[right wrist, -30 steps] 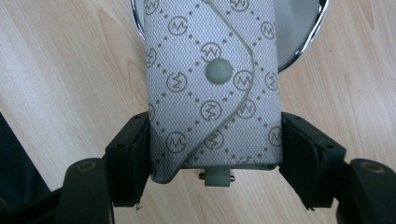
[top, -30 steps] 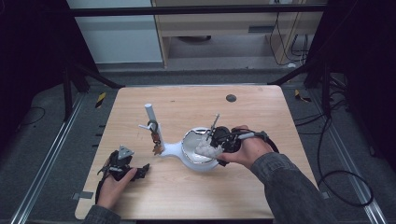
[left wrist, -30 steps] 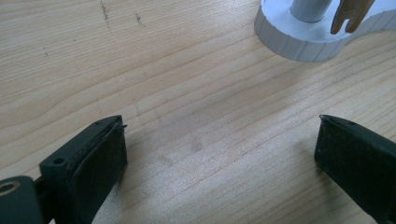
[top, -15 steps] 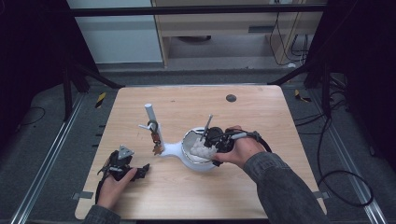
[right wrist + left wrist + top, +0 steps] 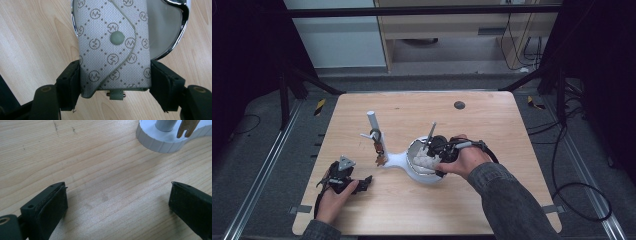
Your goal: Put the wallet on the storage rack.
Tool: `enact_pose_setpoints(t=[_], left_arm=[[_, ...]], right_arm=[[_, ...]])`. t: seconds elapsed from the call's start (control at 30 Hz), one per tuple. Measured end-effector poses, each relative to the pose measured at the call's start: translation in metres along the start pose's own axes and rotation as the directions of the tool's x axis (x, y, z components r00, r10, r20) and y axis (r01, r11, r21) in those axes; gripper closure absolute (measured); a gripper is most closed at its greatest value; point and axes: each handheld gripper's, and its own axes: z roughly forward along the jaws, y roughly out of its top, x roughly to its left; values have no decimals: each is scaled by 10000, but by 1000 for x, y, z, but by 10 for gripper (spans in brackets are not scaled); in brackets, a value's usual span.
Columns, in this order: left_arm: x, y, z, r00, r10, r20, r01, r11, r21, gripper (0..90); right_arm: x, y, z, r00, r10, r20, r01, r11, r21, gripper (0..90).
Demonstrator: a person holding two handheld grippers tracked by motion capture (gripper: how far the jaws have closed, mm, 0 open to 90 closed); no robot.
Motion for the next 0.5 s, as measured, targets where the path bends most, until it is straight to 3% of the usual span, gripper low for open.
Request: enact_pose_setpoints(t=[0.5], left_arm=[[0,0,0,10000,5,5,-5,10000,7,12]], right_arm=[[-2,5,6,9999,132,30,-132,9999,57,312]])
